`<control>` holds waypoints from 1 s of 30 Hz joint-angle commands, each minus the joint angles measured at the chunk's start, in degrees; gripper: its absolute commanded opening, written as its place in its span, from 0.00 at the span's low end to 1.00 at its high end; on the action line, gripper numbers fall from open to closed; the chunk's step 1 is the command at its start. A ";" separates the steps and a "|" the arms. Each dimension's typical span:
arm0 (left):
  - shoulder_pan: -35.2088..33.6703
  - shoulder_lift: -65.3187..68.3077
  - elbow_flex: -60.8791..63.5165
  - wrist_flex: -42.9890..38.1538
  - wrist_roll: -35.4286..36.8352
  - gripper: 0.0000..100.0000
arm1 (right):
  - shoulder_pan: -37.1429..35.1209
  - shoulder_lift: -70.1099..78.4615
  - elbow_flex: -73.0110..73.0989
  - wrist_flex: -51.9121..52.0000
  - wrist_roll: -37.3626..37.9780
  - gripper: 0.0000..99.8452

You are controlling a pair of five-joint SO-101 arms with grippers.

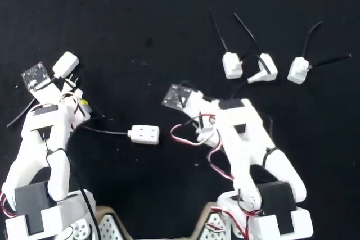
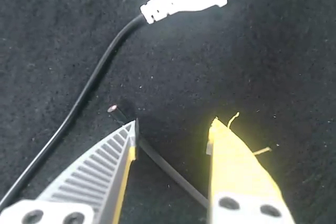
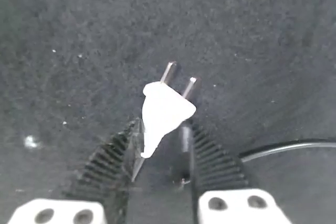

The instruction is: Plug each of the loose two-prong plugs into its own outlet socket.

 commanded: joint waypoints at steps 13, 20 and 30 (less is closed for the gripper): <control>-0.04 -1.58 -0.22 -0.88 0.26 0.22 | -8.35 -2.42 -0.75 4.13 -17.41 0.03; -0.04 -1.58 -0.22 -0.88 0.26 0.22 | -11.25 -2.51 0.66 4.57 -17.05 0.18; -0.04 -1.58 -0.22 -0.88 0.26 0.22 | -12.04 -2.59 0.31 2.02 -17.41 0.02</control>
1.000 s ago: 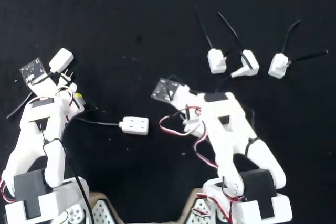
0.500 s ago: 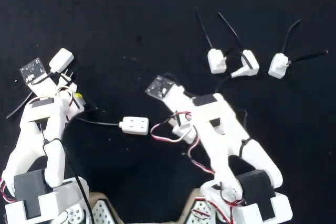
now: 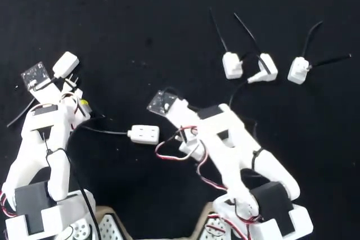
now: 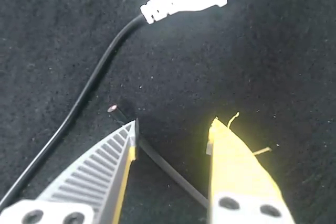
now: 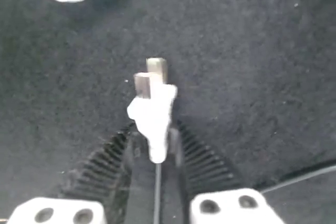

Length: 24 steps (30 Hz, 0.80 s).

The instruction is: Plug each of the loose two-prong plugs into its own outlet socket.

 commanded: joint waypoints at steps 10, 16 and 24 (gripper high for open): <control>-0.04 -1.58 -0.22 -0.88 0.26 0.22 | 9.93 -11.38 -0.31 6.15 11.78 0.01; 0.57 -1.58 -0.22 -0.88 0.18 0.22 | 15.38 -20.09 10.59 1.67 31.21 0.01; 0.57 -1.58 -0.22 -0.88 0.18 0.22 | 12.22 -21.41 17.63 -7.65 24.00 0.13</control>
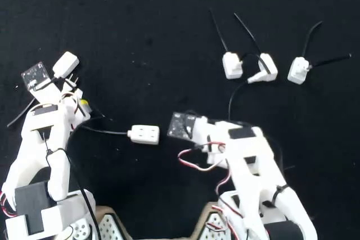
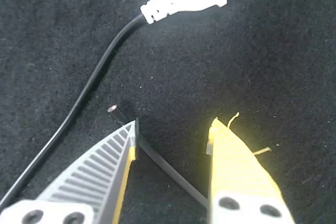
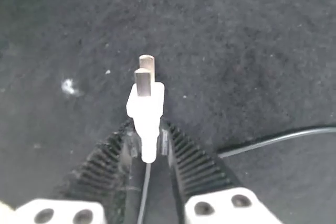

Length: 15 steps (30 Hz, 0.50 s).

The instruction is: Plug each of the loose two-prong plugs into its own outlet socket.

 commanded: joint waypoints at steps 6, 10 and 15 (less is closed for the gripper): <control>0.48 -1.58 -0.22 -0.88 0.18 0.22 | -5.01 -2.15 -0.40 -2.20 -6.15 0.15; 0.48 -1.58 -0.22 -0.88 0.18 0.22 | -6.77 -2.15 -0.31 -2.20 -6.15 0.07; 0.48 -1.58 -0.22 -0.79 0.18 0.22 | -6.24 -2.24 -0.22 -1.85 -5.80 0.02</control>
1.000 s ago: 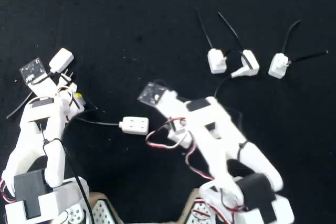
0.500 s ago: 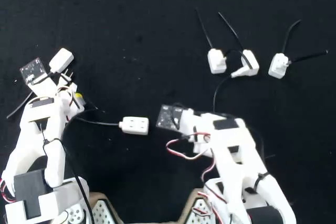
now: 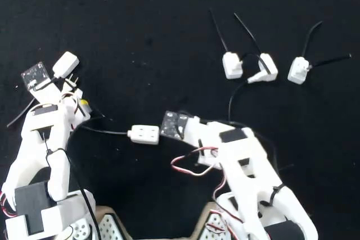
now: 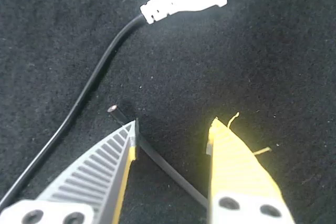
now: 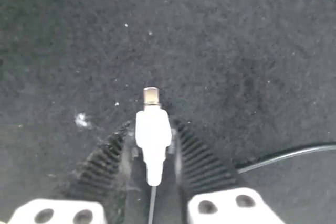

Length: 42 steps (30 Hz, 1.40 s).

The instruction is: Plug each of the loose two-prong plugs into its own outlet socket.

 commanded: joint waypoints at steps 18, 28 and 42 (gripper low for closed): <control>0.48 -1.58 -0.22 -0.79 0.18 0.22 | 5.89 -1.54 1.98 -4.13 -0.44 0.01; 0.48 -1.58 -0.22 -0.79 0.18 0.22 | 5.89 -1.71 0.92 1.23 -0.53 0.14; 0.48 -1.58 -0.22 -0.70 0.18 0.22 | 5.54 -1.80 -1.54 1.76 -0.44 0.01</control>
